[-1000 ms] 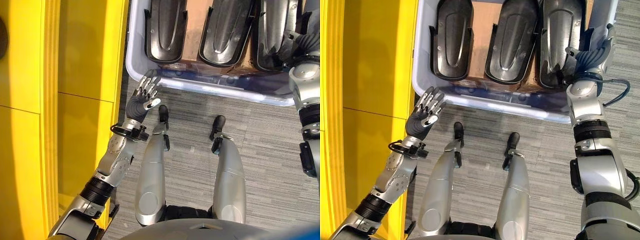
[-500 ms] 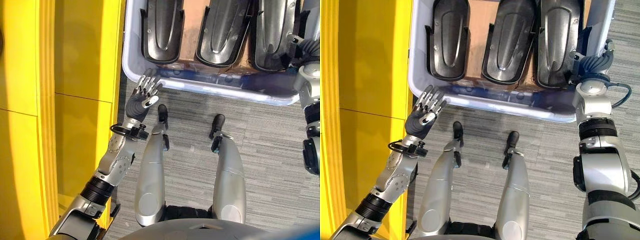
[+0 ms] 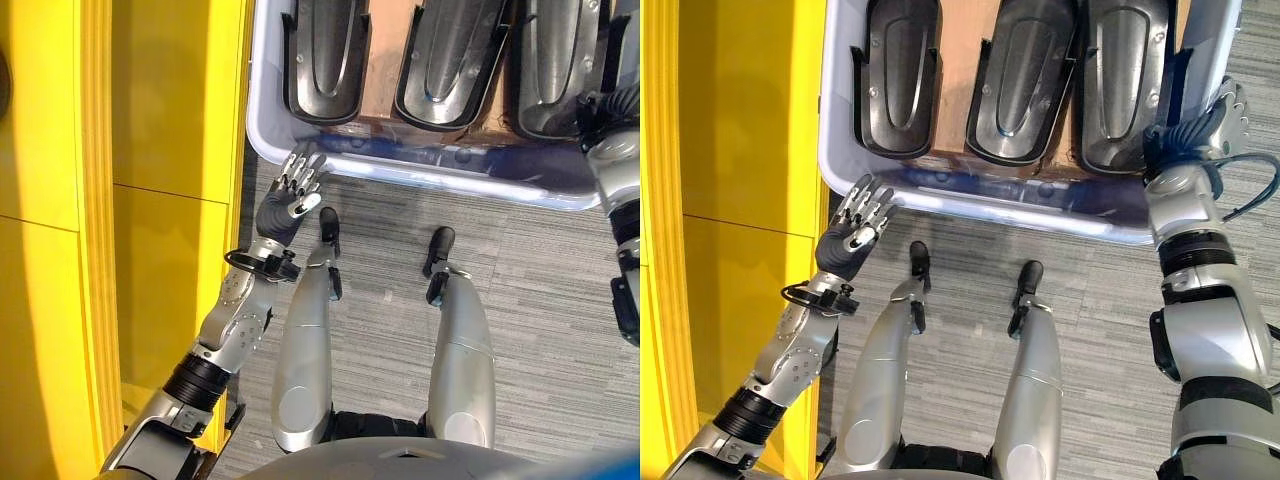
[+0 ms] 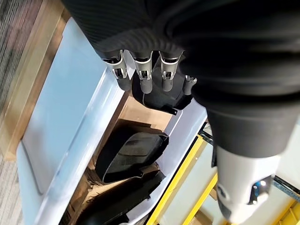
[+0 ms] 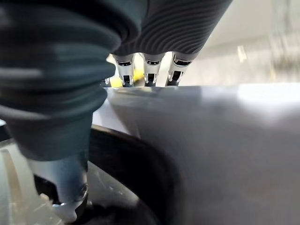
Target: Move parts from the plastic box to the shelf.
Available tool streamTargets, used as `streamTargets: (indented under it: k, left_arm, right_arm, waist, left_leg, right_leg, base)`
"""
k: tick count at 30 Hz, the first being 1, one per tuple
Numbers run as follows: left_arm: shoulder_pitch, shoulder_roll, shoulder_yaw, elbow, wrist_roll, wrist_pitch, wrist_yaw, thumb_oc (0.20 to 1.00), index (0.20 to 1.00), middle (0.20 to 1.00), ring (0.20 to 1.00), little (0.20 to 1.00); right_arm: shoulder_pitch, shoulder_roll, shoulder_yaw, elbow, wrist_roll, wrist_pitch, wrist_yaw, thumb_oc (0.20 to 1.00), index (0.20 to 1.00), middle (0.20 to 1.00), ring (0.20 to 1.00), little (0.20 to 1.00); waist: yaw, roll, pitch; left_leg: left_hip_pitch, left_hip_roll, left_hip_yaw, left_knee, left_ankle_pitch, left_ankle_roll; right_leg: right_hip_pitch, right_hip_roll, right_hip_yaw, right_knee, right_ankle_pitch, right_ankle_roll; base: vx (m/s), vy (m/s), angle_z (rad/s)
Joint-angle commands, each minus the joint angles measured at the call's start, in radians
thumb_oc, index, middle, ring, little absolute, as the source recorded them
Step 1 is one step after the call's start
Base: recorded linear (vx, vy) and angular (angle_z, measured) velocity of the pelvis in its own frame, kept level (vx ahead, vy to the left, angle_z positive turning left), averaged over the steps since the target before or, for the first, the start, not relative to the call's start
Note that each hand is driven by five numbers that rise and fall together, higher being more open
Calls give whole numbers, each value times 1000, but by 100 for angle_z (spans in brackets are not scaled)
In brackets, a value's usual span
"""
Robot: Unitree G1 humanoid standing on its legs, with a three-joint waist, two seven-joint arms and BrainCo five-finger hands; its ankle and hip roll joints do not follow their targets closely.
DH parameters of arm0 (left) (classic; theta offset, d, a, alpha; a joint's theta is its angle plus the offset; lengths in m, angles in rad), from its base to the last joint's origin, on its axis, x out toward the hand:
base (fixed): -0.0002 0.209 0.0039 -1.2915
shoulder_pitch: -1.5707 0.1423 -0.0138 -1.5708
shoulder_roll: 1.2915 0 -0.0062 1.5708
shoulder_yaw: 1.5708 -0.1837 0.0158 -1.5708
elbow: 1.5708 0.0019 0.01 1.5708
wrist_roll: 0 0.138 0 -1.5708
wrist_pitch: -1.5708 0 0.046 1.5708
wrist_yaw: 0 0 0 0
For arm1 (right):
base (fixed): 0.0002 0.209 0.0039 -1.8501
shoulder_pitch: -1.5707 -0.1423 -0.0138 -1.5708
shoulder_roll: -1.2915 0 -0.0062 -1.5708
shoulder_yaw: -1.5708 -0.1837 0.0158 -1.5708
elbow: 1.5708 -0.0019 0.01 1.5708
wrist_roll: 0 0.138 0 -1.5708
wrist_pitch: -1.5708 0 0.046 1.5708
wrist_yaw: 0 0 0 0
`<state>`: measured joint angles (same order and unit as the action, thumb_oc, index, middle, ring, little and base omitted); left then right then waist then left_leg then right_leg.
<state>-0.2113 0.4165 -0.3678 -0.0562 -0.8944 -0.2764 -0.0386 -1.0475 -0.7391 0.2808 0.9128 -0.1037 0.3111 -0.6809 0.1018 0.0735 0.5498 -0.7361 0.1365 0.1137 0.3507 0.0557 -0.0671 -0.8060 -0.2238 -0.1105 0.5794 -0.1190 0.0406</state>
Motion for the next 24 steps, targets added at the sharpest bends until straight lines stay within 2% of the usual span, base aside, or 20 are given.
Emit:
streamTargets:
  k: [1,5,8,16,20,24]
  left_arm:
    - [32,-29,-19,-75,-16,-81,-21,1000,1000,1000,1000,1000]
    - [37,-39,-35,-70,-19,-97,-24,1000,1000,1000,1000,1000]
    - [40,-47,-44,-60,-17,-112,-32,1000,1000,1000,1000,1000]
    - [51,-50,-44,-46,-36,-140,-56,1000,1000,1000,1000,1000]
    - [57,-48,-39,-43,-43,-136,-72,1000,1000,1000,1000,1000]
    - [59,-48,-33,-39,-42,-131,-82,1000,1000,1000,1000,1000]
  right_arm:
    - [59,7,-16,-39,-205,11,-237,1000,1000,1000,1000,1000]
    - [55,3,-26,-99,-336,21,-330,1000,1000,1000,1000,1000]
    - [62,-4,-25,-141,-352,7,-378,1000,1000,1000,1000,1000]
    - [85,-9,-49,-232,-375,-17,-430,1000,1000,1000,1000,1000]
    - [92,-9,-57,-255,-427,-36,-380,1000,1000,1000,1000,1000]
    - [94,-2,-19,-259,-423,-63,-272,1000,1000,1000,1000,1000]
  waist:
    - [5,62,-30]
    - [4,69,-30]
    - [1,69,-30]
    - [-7,72,-30]
    - [-6,74,-30]
    - [-1,72,-30]
  left_leg:
    - [-32,-33,-17,23,-90,23]
    - [-25,-37,-14,15,-91,25]
    - [-22,-38,-12,11,-90,24]
    - [-12,-37,-1,6,-94,20]
    - [-13,-39,-3,6,-95,19]
    - [-15,-40,-2,6,-94,19]
  right_leg:
    - [15,3,-58,89,-90,16]
    - [22,0,-58,77,-87,19]
    - [27,-2,-58,65,-84,20]
    - [34,-7,-53,52,-83,18]
    - [32,-9,-52,54,-85,18]
    - [32,-9,-56,51,-85,17]
  base:
    - [-1,53,1]
    - [0,47,3]
    - [0,41,-2]
    - [3,19,0]
    - [0,0,0]
    - [0,0,0]
